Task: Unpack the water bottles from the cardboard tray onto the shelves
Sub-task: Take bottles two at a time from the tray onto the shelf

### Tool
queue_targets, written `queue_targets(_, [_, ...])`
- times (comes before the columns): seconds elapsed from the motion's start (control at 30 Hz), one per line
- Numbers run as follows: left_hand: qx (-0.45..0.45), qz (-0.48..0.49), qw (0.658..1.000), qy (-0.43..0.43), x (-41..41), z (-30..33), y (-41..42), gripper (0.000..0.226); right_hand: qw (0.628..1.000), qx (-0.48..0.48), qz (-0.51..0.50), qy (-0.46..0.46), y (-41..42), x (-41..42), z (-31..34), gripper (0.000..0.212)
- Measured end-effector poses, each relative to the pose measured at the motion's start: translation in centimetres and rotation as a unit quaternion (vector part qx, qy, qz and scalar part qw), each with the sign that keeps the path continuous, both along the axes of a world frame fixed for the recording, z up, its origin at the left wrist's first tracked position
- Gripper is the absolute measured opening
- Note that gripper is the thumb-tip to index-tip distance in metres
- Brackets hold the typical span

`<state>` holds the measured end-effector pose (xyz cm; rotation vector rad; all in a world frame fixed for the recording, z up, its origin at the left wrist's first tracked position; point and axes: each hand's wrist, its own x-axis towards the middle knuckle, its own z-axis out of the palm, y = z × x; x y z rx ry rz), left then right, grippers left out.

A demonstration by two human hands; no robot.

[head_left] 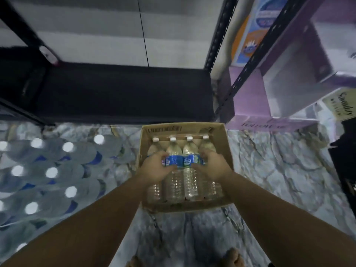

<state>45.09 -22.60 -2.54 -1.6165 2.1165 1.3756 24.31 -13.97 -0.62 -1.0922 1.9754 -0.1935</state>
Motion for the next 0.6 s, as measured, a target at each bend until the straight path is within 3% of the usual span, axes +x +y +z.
queue_targets(0.2, [-0.053,0.020,0.998,-0.019,-4.3,-15.6,-4.0,0.077,0.999,-0.017,-0.005,0.035,-4.1,-3.1,-15.8,0.072])
queue_targets(0.33, [-0.078,0.023,0.996,-0.039,-6.4,-22.2,-4.9,0.081,0.997,-0.021,0.004,0.068,-6.0,-3.2,-22.0,0.086])
queue_targets(0.4, [-0.095,0.020,0.994,-0.056,-6.5,-24.2,-5.2,0.086,0.995,-0.015,0.022,0.096,-6.2,-3.2,-22.7,0.080])
queue_targets(0.5, [-0.088,0.027,0.994,-0.060,-6.6,-21.9,-5.2,0.095,0.997,-0.024,-0.006,0.071,-6.1,-3.7,-21.9,0.067])
queue_targets(0.57, [-0.045,0.046,0.997,-0.043,-6.7,-20.4,-5.6,0.076,0.999,-0.011,-0.016,0.044,-6.7,-3.9,-21.2,0.054])
queue_targets(0.6, [-0.020,0.064,0.997,-0.031,-6.6,-20.2,-5.9,0.066,0.999,-0.005,-0.019,0.031,-7.0,-4.0,-21.0,0.060])
